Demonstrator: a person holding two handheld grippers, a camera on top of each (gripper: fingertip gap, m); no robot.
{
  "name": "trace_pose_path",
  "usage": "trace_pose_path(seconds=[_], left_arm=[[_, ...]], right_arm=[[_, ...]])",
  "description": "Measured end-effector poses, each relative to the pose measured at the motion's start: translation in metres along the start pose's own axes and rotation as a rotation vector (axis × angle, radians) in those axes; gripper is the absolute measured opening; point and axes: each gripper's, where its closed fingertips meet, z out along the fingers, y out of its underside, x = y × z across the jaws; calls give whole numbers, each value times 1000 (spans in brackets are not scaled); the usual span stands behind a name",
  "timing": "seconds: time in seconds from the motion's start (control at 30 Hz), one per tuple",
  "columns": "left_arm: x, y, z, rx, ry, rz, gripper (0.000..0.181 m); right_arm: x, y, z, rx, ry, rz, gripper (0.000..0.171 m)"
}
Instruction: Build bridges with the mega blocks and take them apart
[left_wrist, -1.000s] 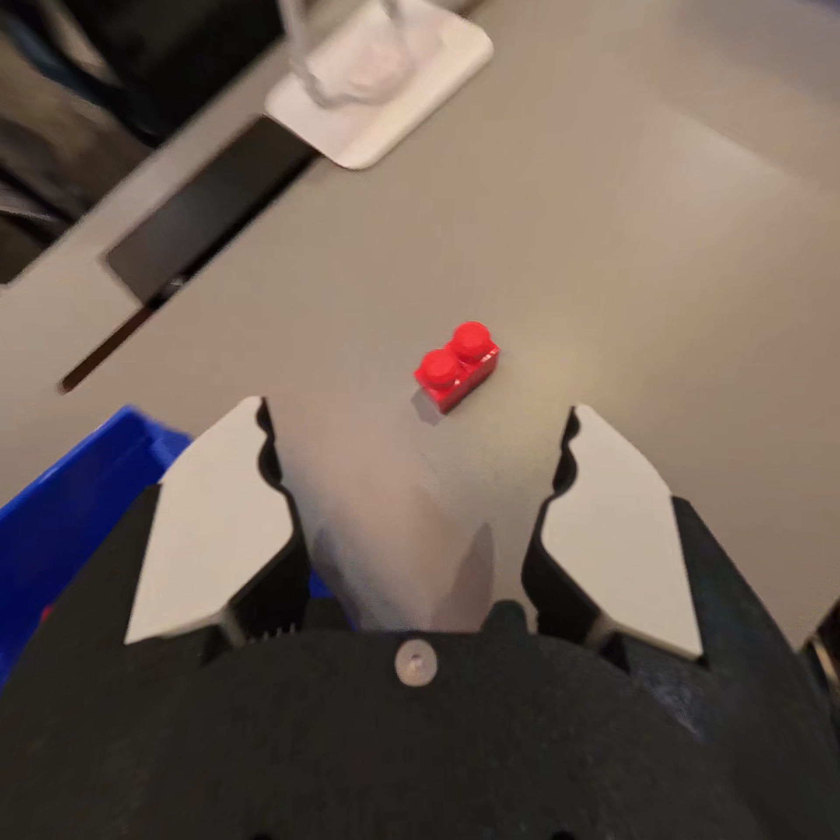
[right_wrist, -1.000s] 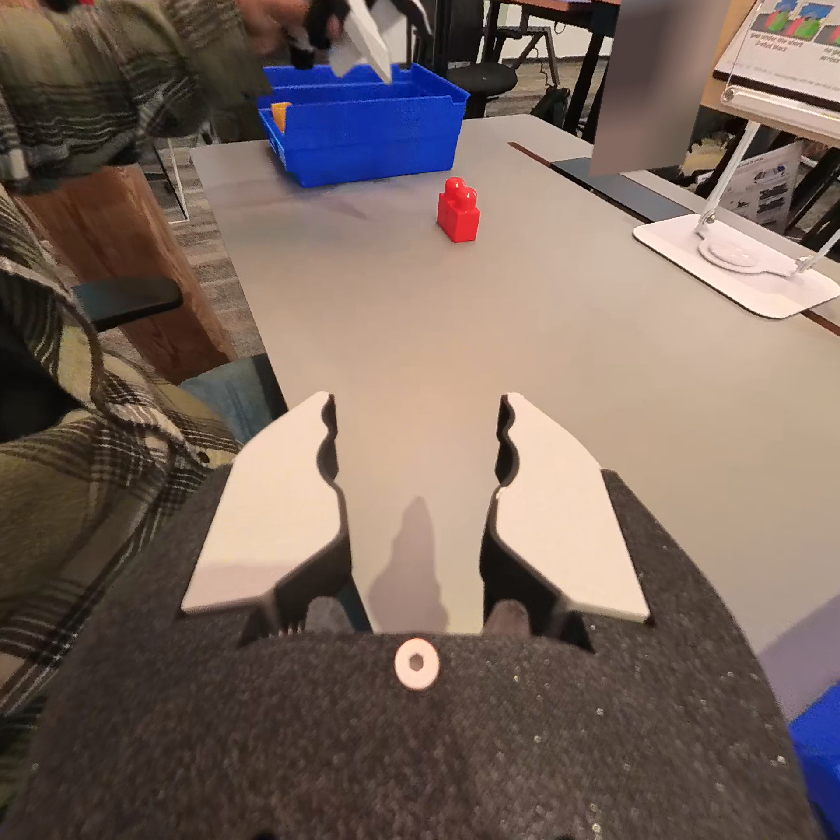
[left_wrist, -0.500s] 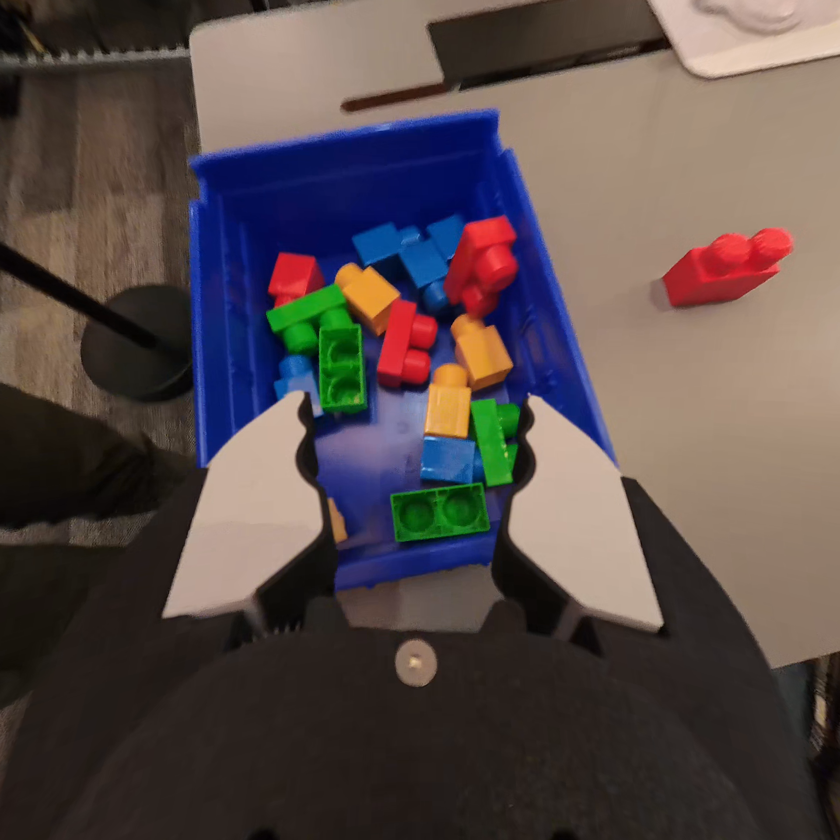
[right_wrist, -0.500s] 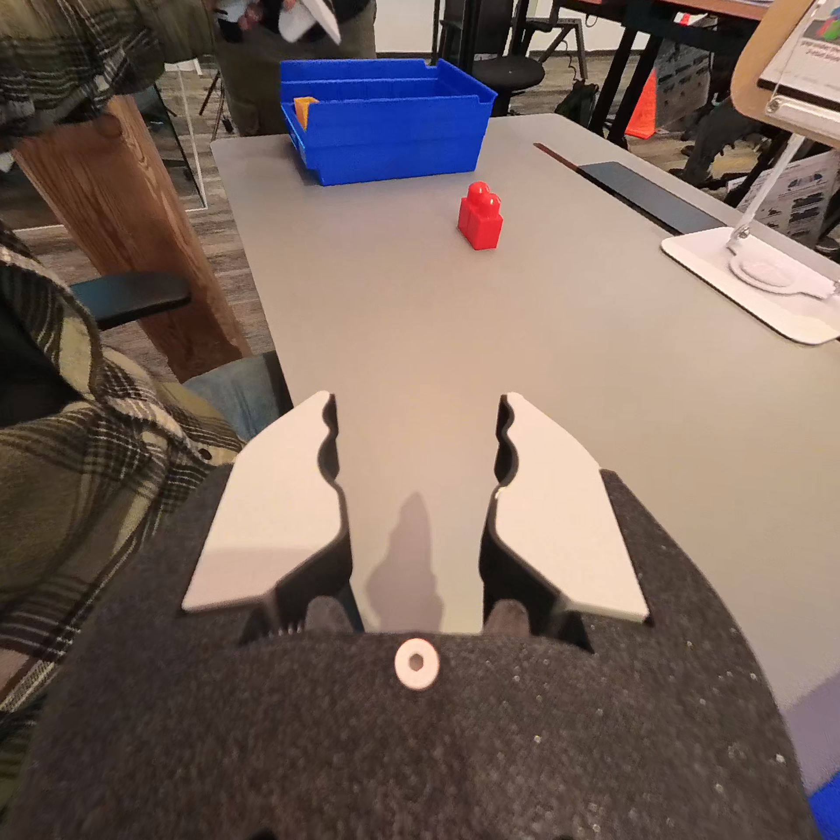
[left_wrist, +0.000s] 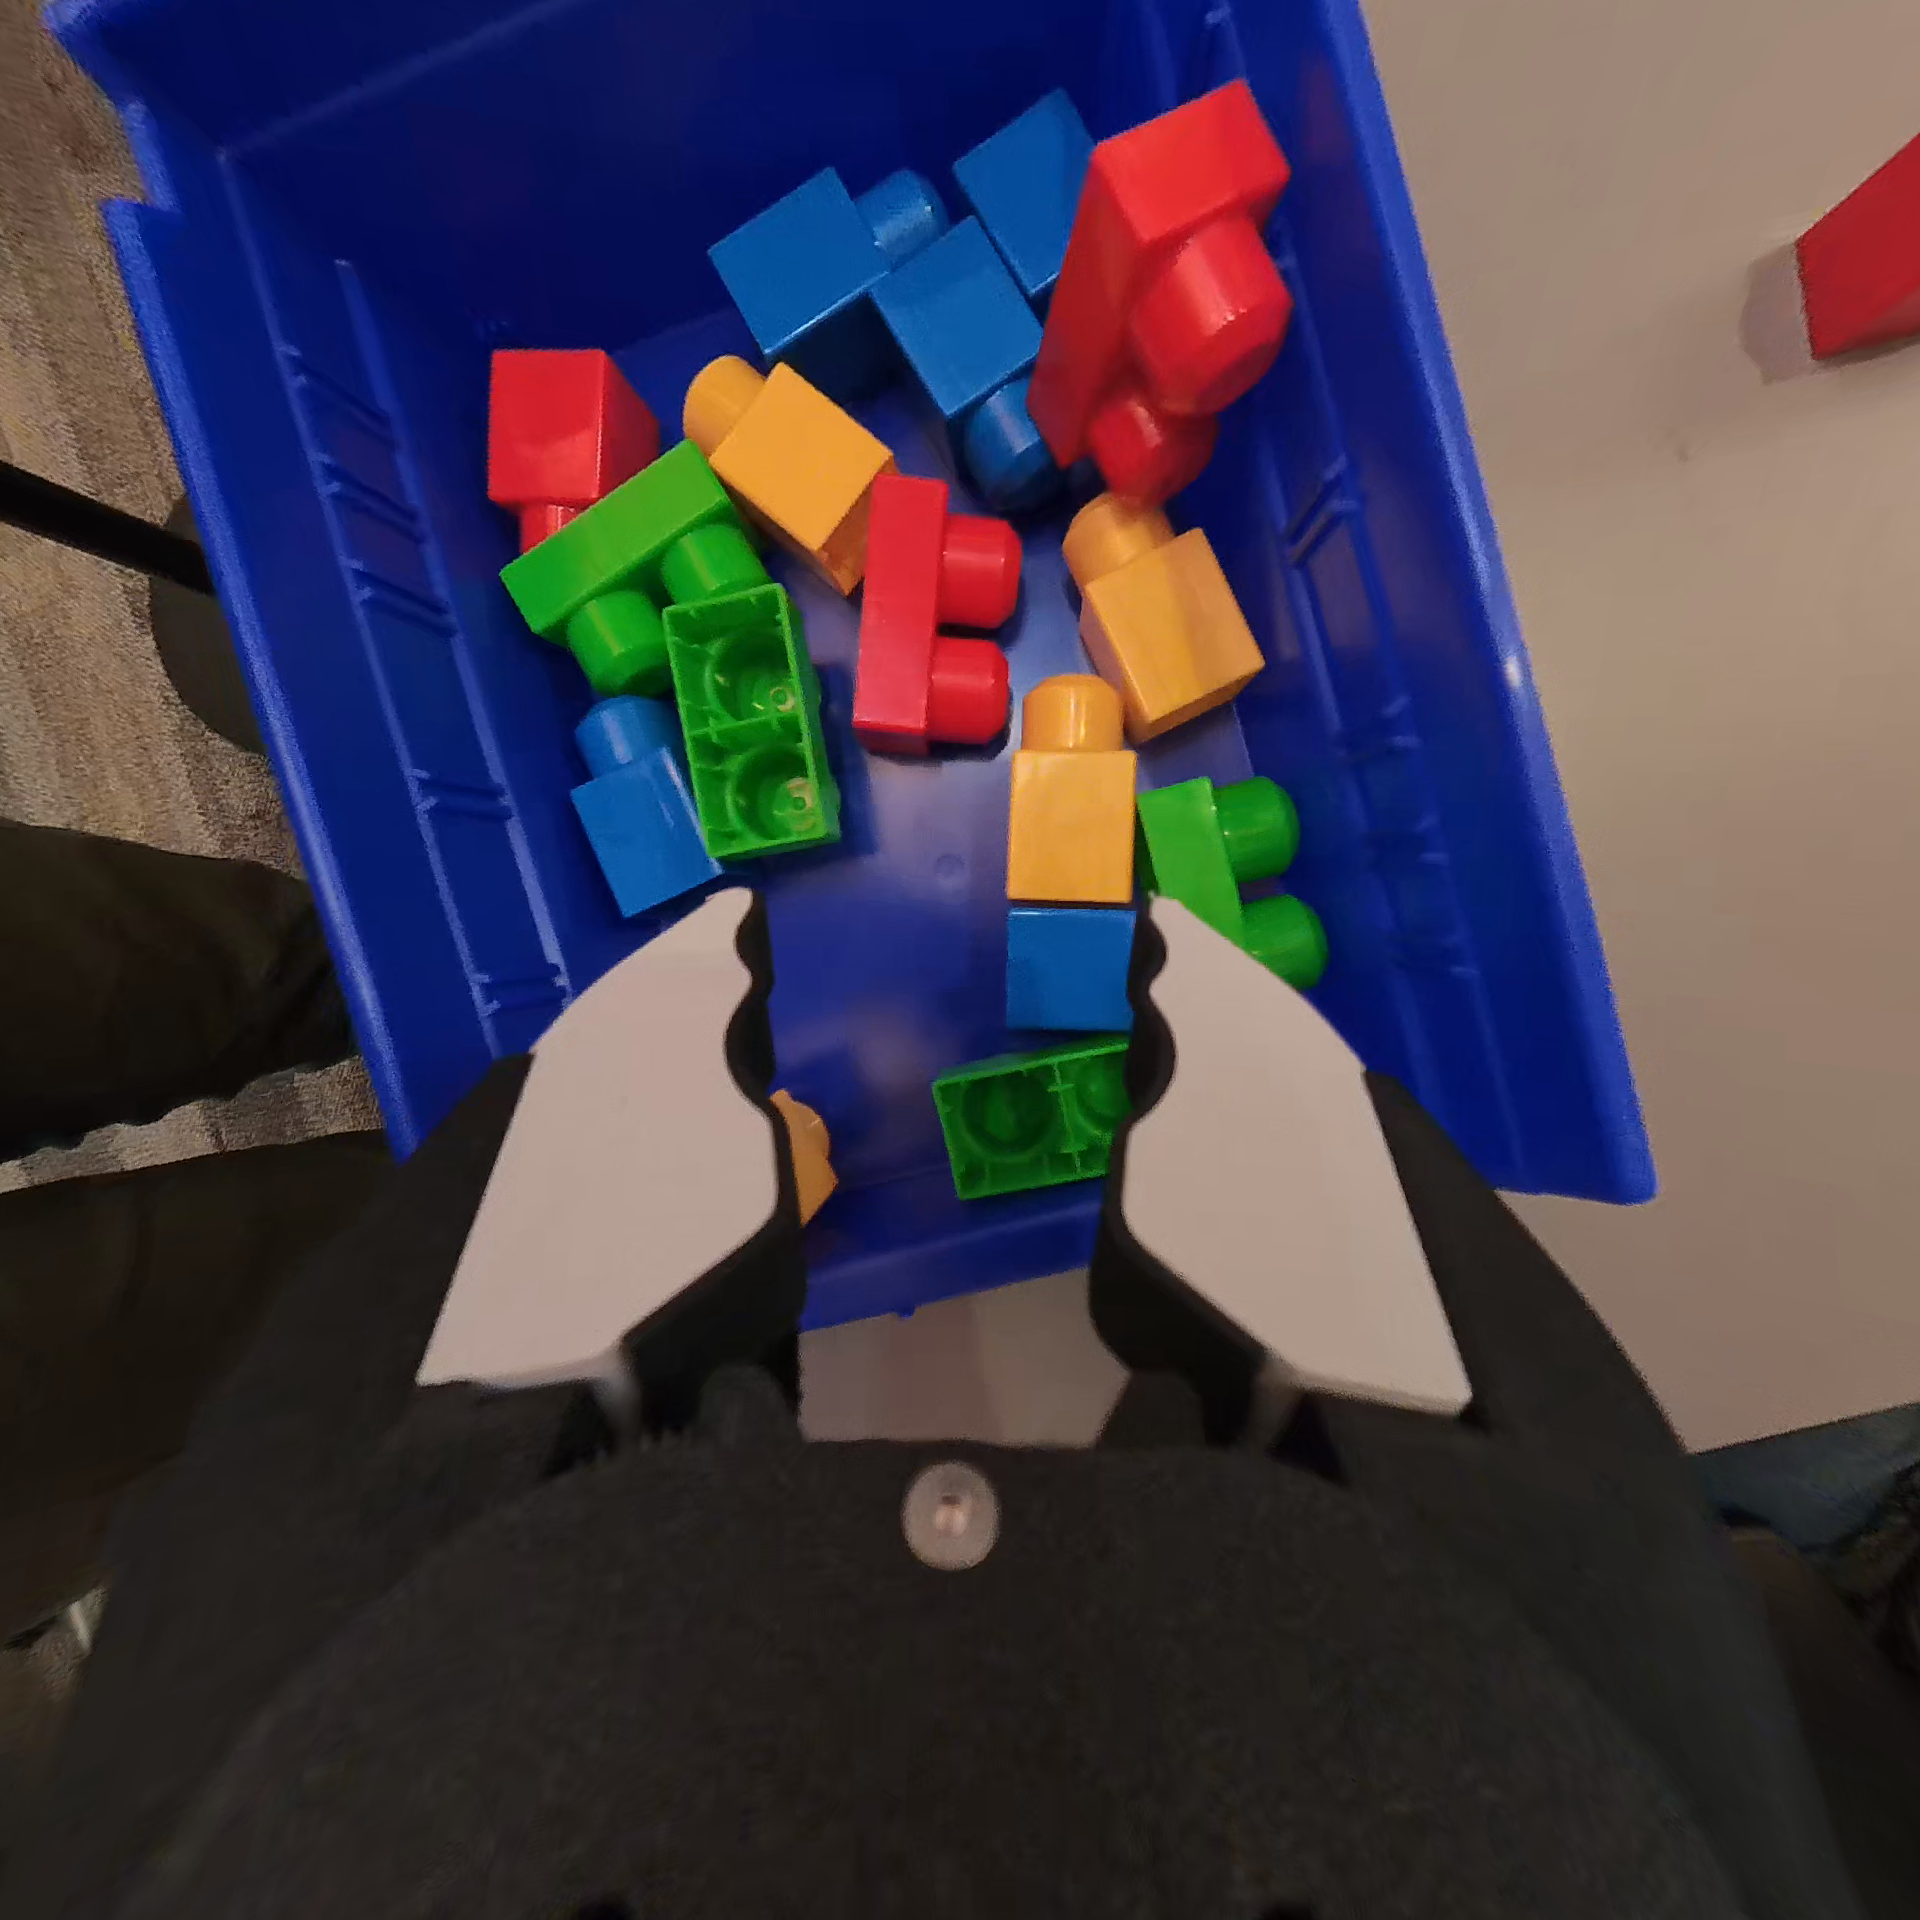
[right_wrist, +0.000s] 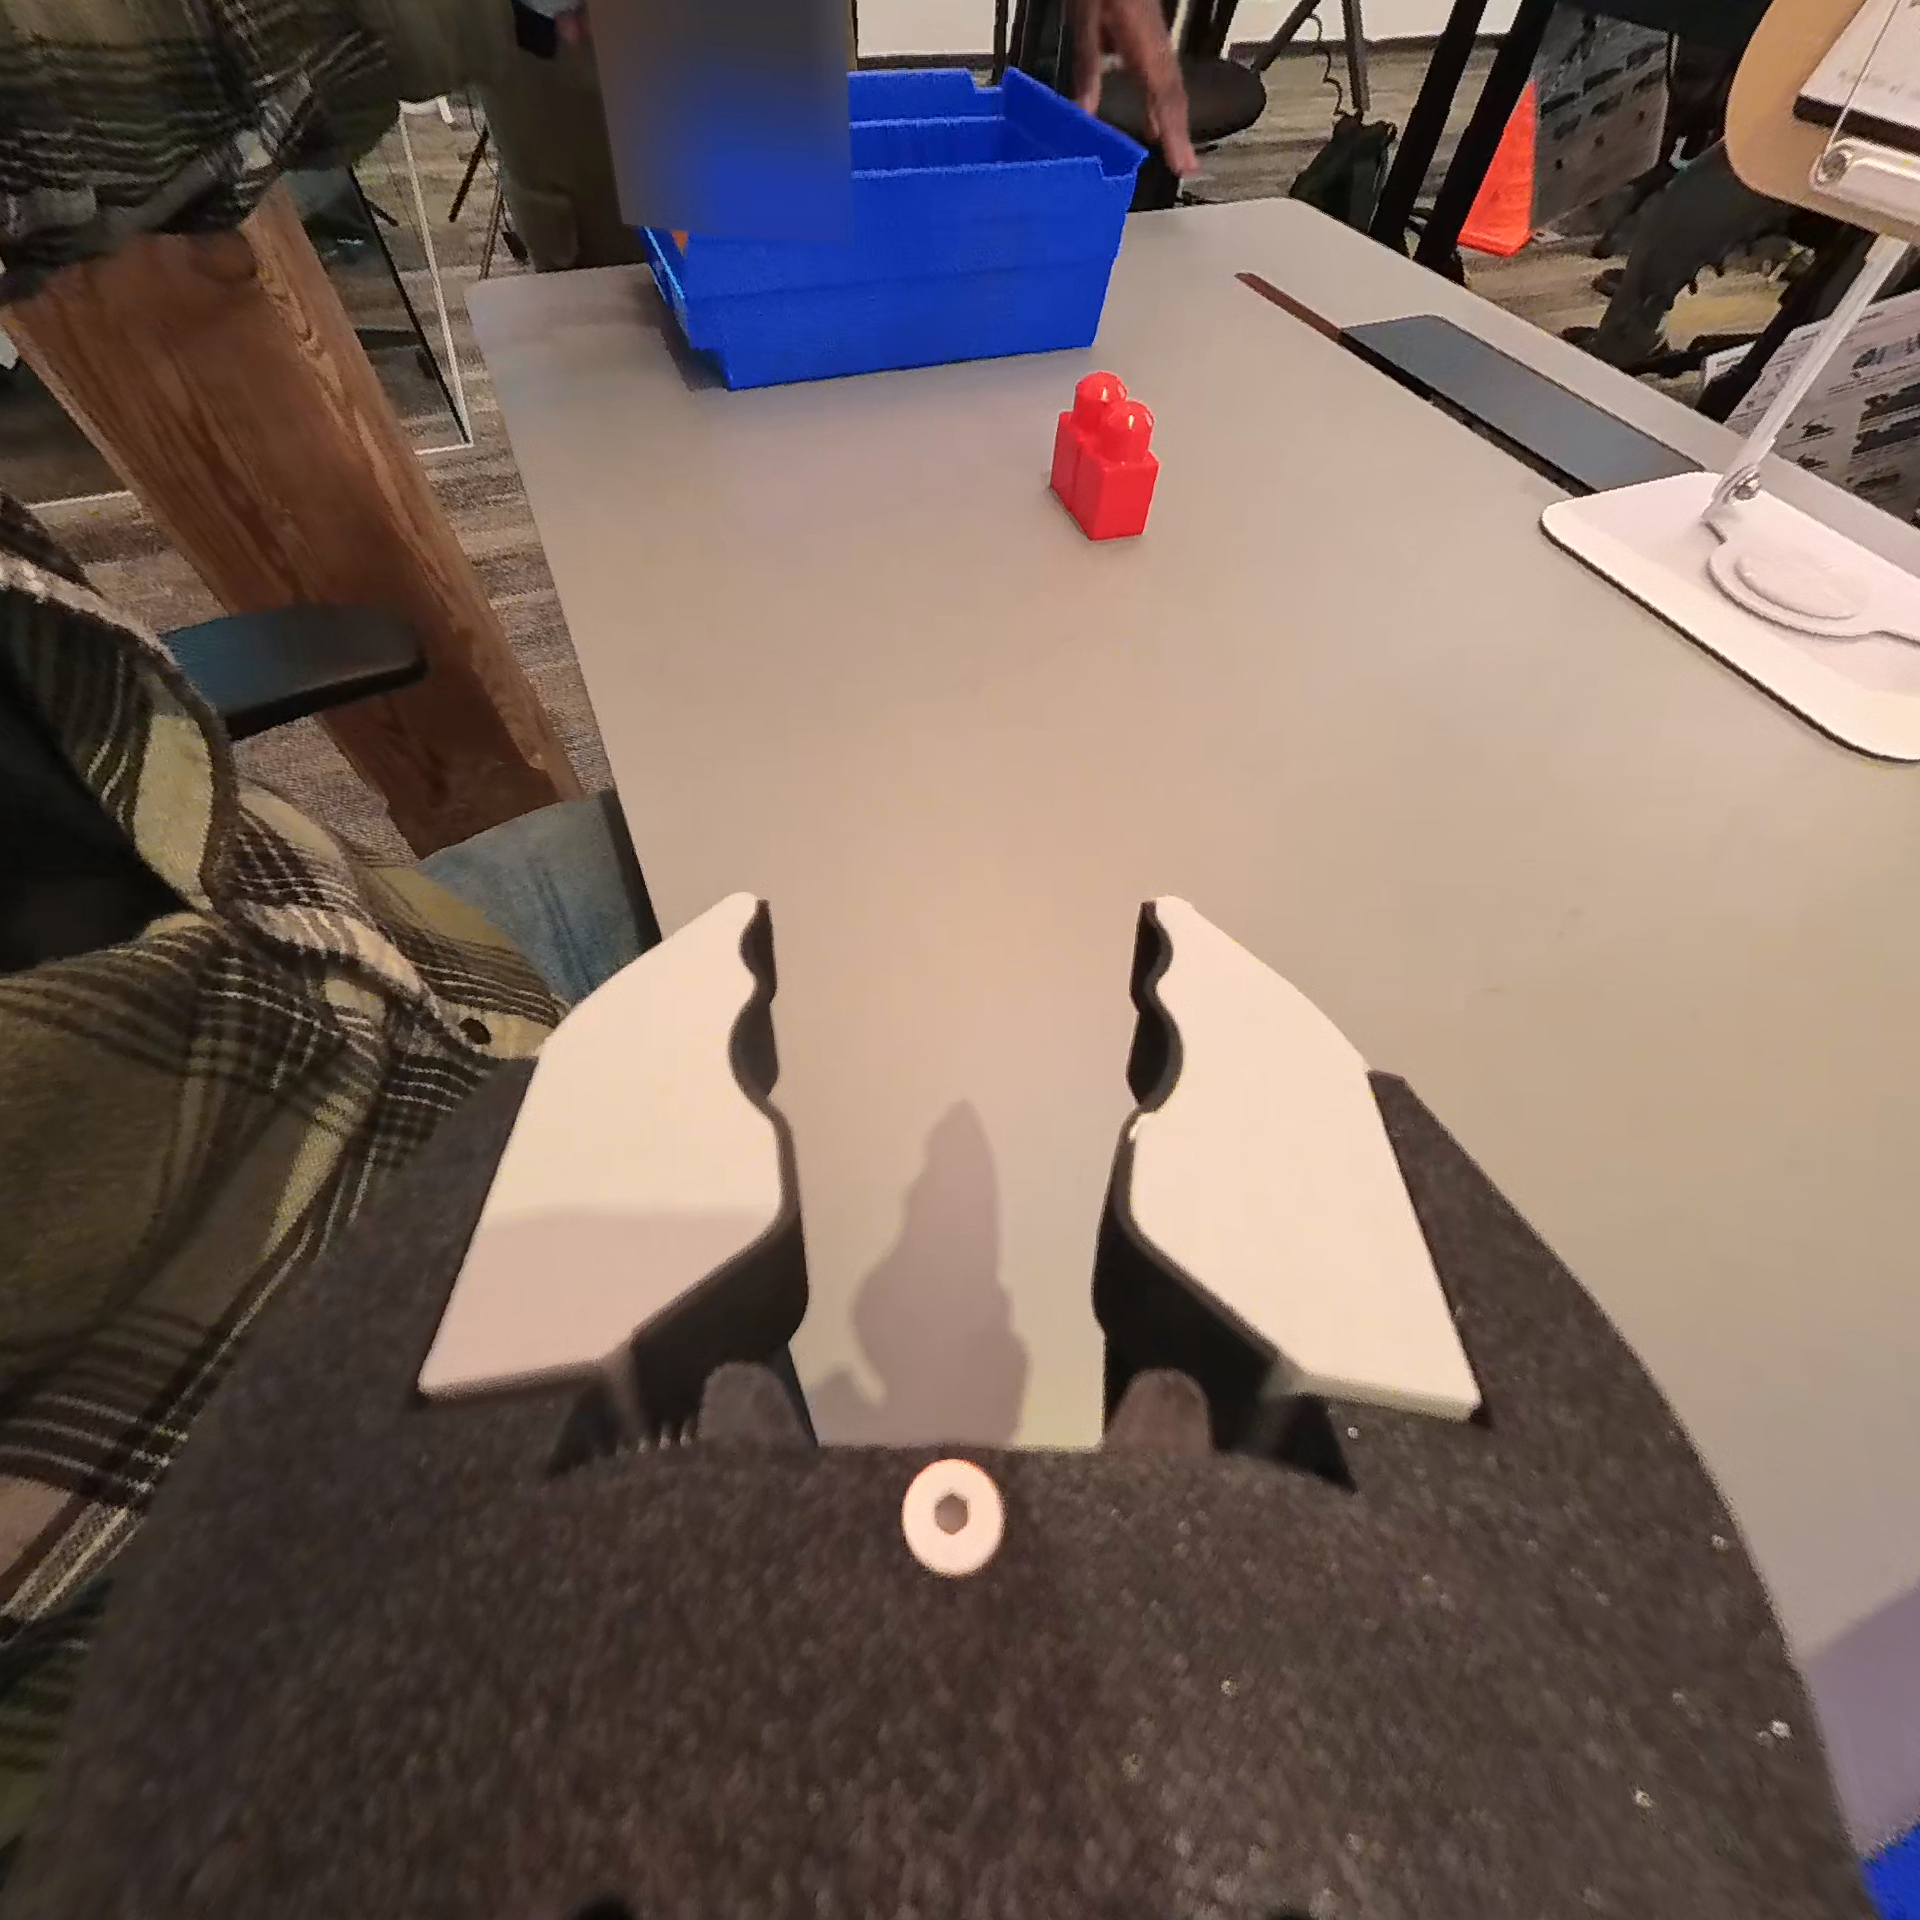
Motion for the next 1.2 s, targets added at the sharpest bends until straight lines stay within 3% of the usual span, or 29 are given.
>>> trace_pose_path(seconds=[0.23, 0.53, 0.9, 1.03, 1.2], left_arm=[[-22, -14, 4, 27, -60, -28, 57], [-46, -11, 41, -164, -181, 69, 63], [-58, -4, 73, -339, -174, 61, 58], [-57, 4, 78, -402, -149, 55, 36], [-58, 3, 74, -396, -182, 58, 35]], right_arm=[[-1, -3, 7, -8, -11, -6, 66], [1, 0, 6, -21, -1, 7, 66], [5, 2, 8, -25, -4, 15, 66], [5, 4, 8, -23, -5, 19, 66], [6, 5, 6, -17, -4, 22, 66]])
